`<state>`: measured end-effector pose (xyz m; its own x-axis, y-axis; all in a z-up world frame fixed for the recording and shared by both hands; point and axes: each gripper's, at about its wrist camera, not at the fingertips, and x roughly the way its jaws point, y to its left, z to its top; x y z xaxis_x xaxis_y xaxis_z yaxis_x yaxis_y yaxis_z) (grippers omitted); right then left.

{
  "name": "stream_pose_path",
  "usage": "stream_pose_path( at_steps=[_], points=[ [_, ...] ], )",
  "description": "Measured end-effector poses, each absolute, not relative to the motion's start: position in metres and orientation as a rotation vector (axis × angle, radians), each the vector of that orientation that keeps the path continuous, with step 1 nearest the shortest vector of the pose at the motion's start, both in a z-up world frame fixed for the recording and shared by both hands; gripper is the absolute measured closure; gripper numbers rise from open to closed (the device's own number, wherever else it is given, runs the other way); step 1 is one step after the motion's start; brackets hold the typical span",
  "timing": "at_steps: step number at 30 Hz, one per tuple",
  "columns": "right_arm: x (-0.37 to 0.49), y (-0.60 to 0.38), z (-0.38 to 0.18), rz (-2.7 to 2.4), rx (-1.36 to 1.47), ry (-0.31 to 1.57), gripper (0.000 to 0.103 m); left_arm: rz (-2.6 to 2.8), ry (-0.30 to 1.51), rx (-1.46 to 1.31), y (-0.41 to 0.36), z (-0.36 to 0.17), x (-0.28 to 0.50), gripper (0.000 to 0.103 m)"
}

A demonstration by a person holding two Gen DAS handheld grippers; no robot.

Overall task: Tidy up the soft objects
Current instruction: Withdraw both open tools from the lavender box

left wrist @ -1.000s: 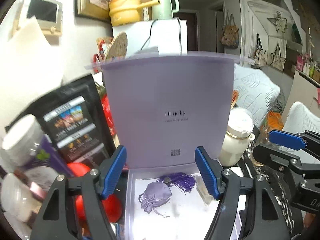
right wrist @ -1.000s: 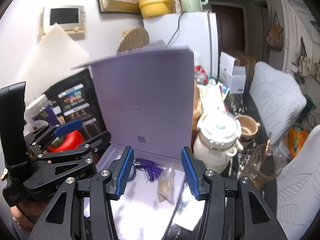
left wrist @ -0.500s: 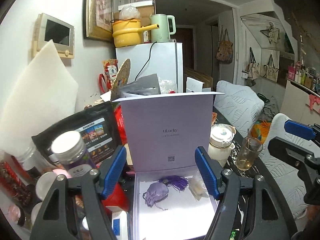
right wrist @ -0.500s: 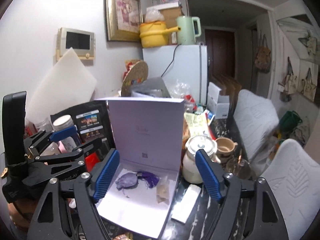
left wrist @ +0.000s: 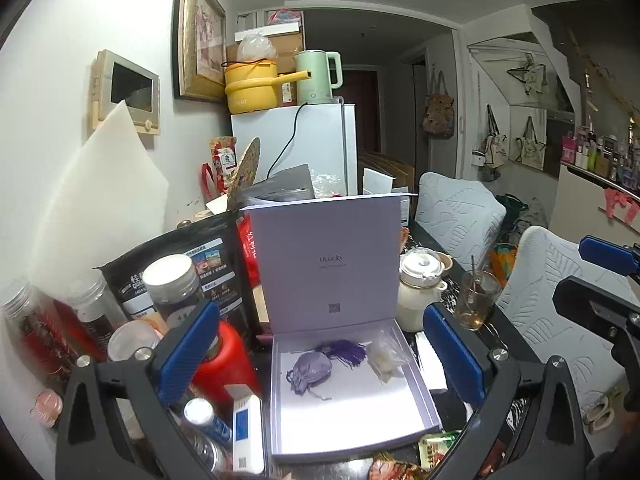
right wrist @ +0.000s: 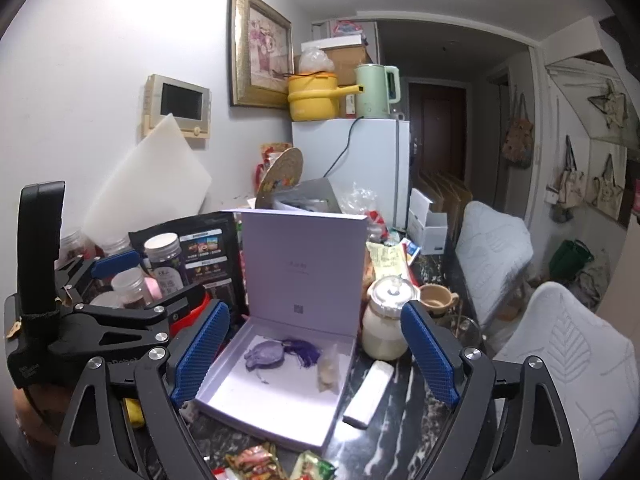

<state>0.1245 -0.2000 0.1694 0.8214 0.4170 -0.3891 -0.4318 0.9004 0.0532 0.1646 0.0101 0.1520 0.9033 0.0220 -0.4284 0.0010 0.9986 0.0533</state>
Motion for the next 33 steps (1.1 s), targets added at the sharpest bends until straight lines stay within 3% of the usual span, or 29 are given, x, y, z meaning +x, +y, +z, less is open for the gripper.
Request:
stream_pose_path(
  at_steps=[13, 33],
  points=[
    [0.07, -0.211, 0.158, 0.445, -0.038, 0.386, 0.012, -0.025, 0.438, 0.053, 0.004, 0.145, 0.117, 0.0],
    [-0.005, -0.214, 0.086, 0.368, -0.045, 0.467, 0.012, -0.06, 0.569, 0.043, 0.009, 0.064, 0.053, 0.0]
  ],
)
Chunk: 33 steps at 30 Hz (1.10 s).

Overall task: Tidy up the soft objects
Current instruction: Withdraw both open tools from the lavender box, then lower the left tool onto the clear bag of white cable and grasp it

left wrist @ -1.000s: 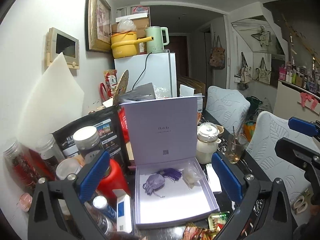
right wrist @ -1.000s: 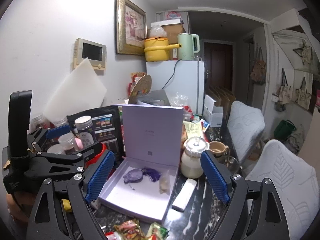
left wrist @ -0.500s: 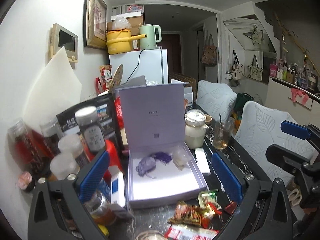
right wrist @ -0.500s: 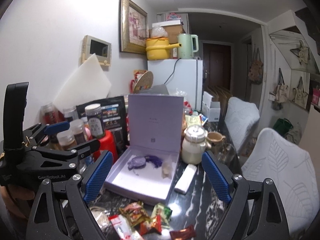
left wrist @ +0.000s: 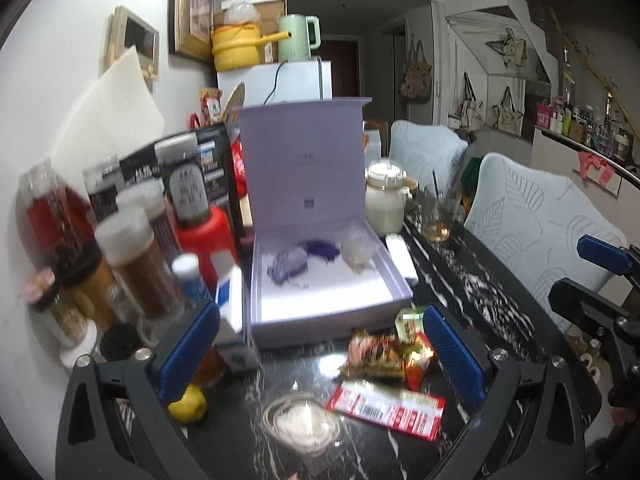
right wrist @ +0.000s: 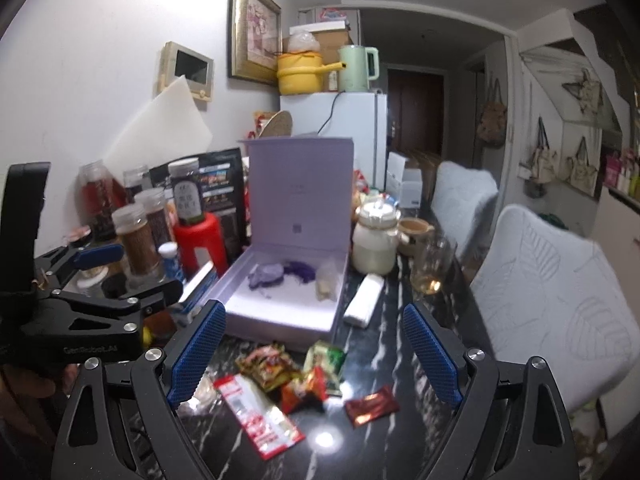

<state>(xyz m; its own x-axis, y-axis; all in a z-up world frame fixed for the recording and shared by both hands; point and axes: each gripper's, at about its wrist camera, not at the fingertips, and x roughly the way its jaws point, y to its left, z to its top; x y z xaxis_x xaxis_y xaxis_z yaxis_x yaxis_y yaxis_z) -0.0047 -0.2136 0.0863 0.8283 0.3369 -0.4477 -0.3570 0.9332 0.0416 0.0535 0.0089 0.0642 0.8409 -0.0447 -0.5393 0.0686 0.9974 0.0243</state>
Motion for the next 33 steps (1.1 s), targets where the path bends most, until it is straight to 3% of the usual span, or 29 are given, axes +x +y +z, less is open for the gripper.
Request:
stream_pose_path(
  at_steps=[33],
  points=[
    [-0.009, -0.197, -0.042, 0.48, 0.035, 0.746, 0.012, -0.128, 0.866, -0.036, 0.028, -0.076, 0.048, 0.0]
  ],
)
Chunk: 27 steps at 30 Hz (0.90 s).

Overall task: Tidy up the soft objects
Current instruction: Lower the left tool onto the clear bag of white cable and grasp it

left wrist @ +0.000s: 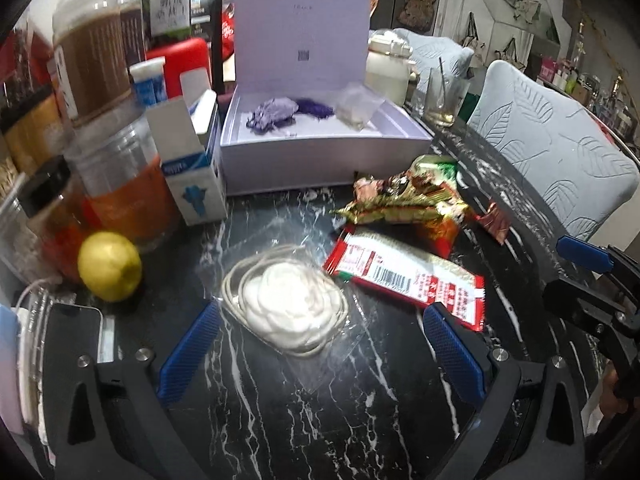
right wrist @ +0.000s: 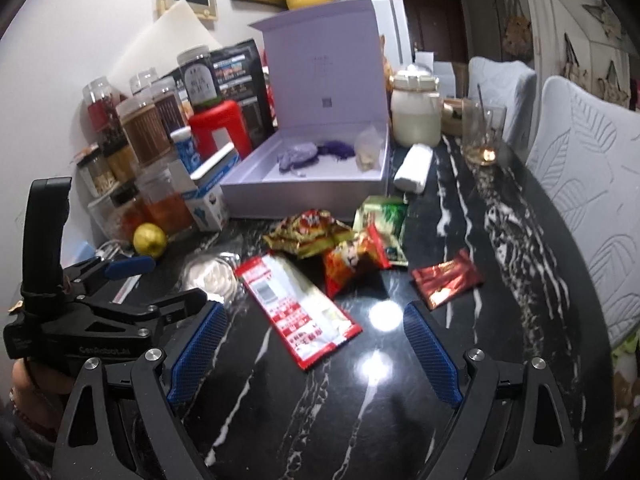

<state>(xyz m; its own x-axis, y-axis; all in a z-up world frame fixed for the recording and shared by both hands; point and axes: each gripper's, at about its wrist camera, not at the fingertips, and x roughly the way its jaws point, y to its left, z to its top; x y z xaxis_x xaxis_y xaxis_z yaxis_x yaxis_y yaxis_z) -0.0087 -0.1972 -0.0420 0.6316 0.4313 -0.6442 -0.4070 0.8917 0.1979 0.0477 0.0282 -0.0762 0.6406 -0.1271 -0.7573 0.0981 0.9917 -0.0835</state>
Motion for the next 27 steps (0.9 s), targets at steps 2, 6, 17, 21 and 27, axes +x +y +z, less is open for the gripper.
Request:
stream_pose_path(
  at_steps=[2, 6, 17, 21, 27],
  points=[
    [-0.006, -0.197, -0.047, 0.484, 0.036, 0.756, 0.012, -0.126, 0.884, -0.045, 0.03, -0.082, 0.053, 0.0],
    [0.001, -0.198, -0.054, 0.494, 0.046, 0.775, 0.012, -0.121, 0.923, -0.067, 0.031, -0.094, 0.065, 0.0],
    [0.019, -0.203, -0.068, 0.479, 0.067, 0.823, 0.012, -0.103, 0.965, -0.052, 0.029, -0.113, 0.085, 0.0],
    [0.023, -0.201, -0.071, 0.482, 0.07, 0.84, 0.012, -0.076, 0.957, 0.01, 0.025, -0.119, 0.087, 0.0],
    [0.026, -0.199, -0.073, 0.477, 0.075, 0.858, 0.012, -0.09, 0.918, 0.007, 0.031, -0.115, 0.088, 0.028]
  ],
)
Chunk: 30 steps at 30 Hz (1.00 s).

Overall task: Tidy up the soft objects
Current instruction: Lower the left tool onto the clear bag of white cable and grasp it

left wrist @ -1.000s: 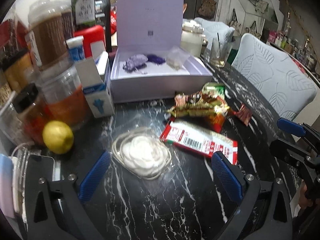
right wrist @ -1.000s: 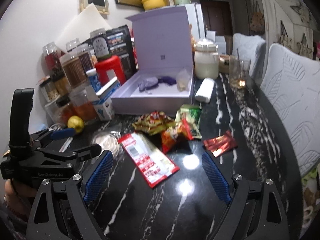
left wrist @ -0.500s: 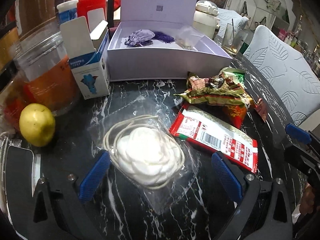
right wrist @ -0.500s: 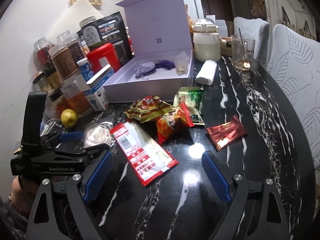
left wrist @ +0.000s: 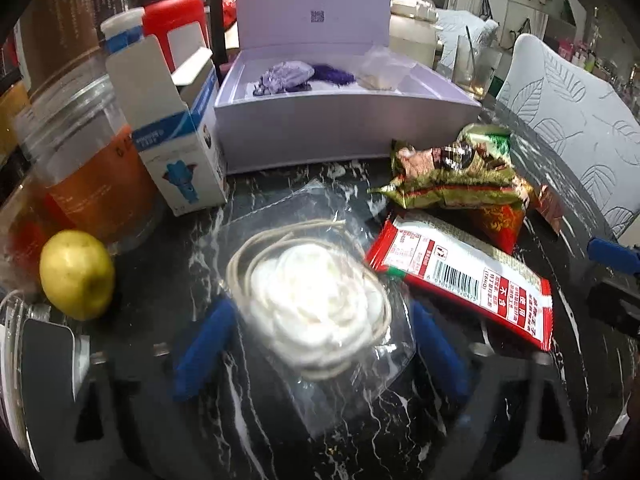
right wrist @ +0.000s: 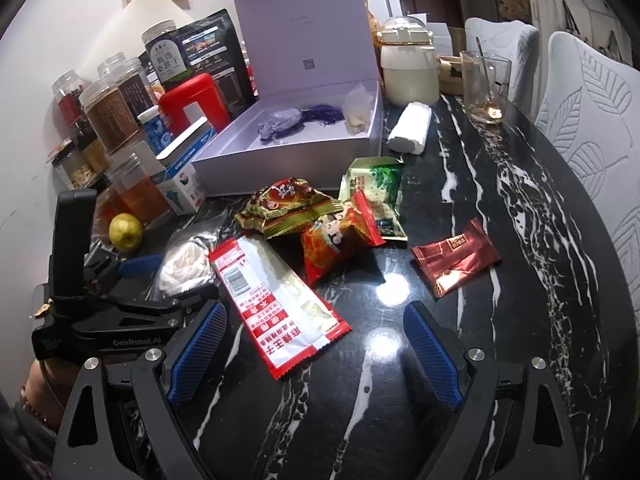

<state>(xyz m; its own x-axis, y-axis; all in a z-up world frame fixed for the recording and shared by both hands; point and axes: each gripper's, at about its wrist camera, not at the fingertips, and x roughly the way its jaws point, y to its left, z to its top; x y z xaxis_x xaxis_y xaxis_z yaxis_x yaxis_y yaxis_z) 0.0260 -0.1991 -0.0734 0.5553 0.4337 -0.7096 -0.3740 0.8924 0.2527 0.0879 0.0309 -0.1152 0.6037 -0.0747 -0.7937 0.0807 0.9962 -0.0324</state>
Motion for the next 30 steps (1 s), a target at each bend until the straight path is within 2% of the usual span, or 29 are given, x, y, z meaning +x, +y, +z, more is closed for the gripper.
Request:
stream_pose_path(
  at_steps=[1, 5, 19, 30],
  points=[
    [0.026, -0.199, -0.074, 0.478, 0.076, 0.861, 0.012, -0.093, 0.913, 0.008, 0.032, -0.114, 0.088, 0.029],
    [0.027, -0.195, -0.076, 0.483, 0.071, 0.873, 0.012, -0.122, 0.892, 0.014, 0.034, -0.11, 0.084, 0.041],
    [0.028, -0.183, -0.083, 0.515, 0.038, 0.906, 0.012, -0.185, 0.907, -0.013, 0.043, -0.104, 0.048, 0.044],
    [0.041, -0.152, -0.089, 0.636, -0.159, 0.907, 0.012, -0.174, 0.902, -0.035, 0.047, -0.097, 0.025, 0.044]
  ],
)
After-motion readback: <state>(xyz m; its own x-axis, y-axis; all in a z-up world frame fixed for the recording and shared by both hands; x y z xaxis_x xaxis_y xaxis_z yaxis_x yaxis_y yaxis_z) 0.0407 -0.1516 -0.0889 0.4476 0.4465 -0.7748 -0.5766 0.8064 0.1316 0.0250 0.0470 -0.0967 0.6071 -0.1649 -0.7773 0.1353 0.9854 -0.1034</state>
